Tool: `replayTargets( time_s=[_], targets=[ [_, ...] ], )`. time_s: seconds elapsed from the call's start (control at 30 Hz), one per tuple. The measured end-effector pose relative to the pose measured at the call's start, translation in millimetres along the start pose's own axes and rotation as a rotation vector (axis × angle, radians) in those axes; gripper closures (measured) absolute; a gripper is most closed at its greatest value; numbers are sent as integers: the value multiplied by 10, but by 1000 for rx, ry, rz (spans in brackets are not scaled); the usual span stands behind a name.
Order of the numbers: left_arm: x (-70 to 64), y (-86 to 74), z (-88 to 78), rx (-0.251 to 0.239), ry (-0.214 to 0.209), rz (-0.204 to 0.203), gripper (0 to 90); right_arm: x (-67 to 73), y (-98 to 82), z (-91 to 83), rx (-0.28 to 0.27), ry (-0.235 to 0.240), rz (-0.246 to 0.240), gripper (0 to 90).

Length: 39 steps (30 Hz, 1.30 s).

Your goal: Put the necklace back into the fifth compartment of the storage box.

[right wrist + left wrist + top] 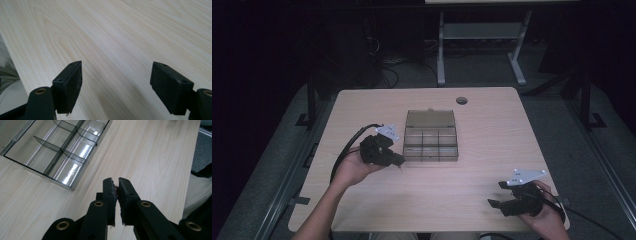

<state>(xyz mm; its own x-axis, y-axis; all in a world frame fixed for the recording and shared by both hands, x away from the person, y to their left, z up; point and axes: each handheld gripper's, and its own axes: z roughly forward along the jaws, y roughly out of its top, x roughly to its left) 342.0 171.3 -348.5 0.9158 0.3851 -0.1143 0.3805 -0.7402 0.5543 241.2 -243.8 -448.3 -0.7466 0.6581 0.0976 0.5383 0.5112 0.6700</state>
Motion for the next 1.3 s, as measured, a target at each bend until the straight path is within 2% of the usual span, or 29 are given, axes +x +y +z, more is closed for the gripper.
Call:
replayTargets(
  time_s=[0.6,0.73,1.1,1.3],
  targets=[
    [80,234,17,-8,-22,6,840,-26,-4,-12,-14,4,-2,254],
    [81,336,28,-3,-20,28,839,-25,-1,-9,-12,7,-2,255],
    [123,528,23,-13,-22,36,839,-29,-1,-17,-20,7,-3,254],
    [154,629,55,-3,-19,52,839,-34,-2,-21,-23,10,2,254]
  ],
)
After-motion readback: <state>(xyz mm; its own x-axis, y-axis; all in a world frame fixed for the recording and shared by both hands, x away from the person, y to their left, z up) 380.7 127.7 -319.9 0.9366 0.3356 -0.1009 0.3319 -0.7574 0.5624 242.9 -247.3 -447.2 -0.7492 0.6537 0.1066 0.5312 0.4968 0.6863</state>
